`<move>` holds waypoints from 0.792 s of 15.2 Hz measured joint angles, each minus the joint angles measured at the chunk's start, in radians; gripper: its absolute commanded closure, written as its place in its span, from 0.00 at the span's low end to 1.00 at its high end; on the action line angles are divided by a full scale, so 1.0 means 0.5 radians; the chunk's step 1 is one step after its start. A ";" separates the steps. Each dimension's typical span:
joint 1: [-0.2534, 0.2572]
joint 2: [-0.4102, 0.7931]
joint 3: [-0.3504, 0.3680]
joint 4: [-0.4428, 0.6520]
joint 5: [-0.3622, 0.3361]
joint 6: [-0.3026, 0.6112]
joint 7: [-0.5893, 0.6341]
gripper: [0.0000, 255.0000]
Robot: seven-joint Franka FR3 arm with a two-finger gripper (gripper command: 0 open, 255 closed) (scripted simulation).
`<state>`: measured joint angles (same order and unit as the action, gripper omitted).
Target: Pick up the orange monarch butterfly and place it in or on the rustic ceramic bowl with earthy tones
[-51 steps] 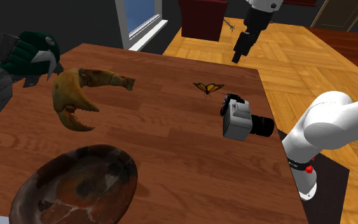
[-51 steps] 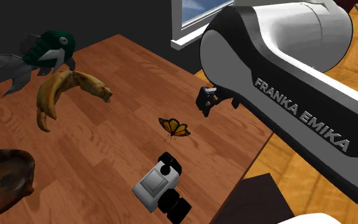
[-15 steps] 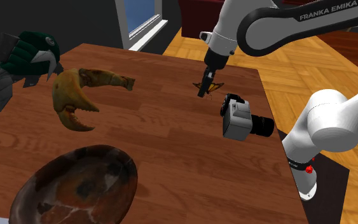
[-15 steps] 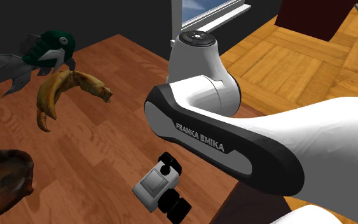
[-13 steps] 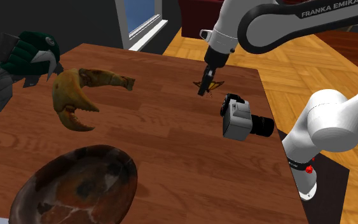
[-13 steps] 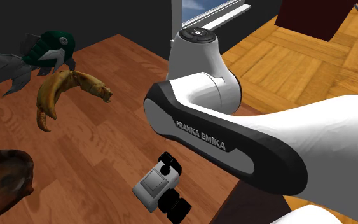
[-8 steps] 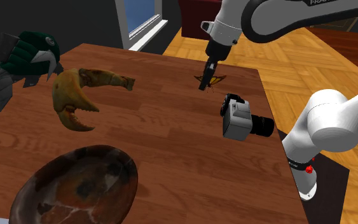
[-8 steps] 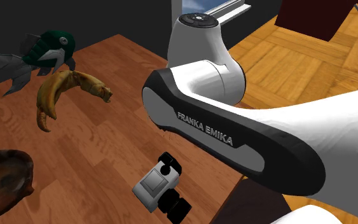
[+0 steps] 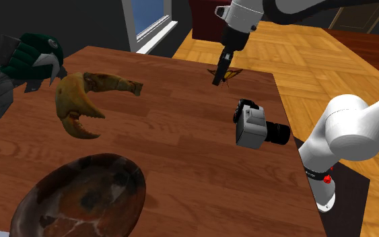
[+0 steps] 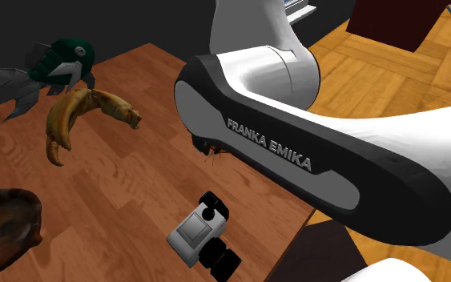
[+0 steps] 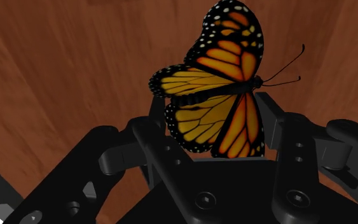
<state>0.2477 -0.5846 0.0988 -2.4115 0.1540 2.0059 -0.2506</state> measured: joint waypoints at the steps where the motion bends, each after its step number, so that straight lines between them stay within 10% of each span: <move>1: -0.001 -0.004 -0.001 0.029 -0.002 -0.033 0.004 1.00; 12: -0.008 0.014 -0.014 0.340 -0.024 -0.324 0.033 1.00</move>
<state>0.2435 -0.5775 0.0915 -2.2415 0.1420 1.8438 -0.2343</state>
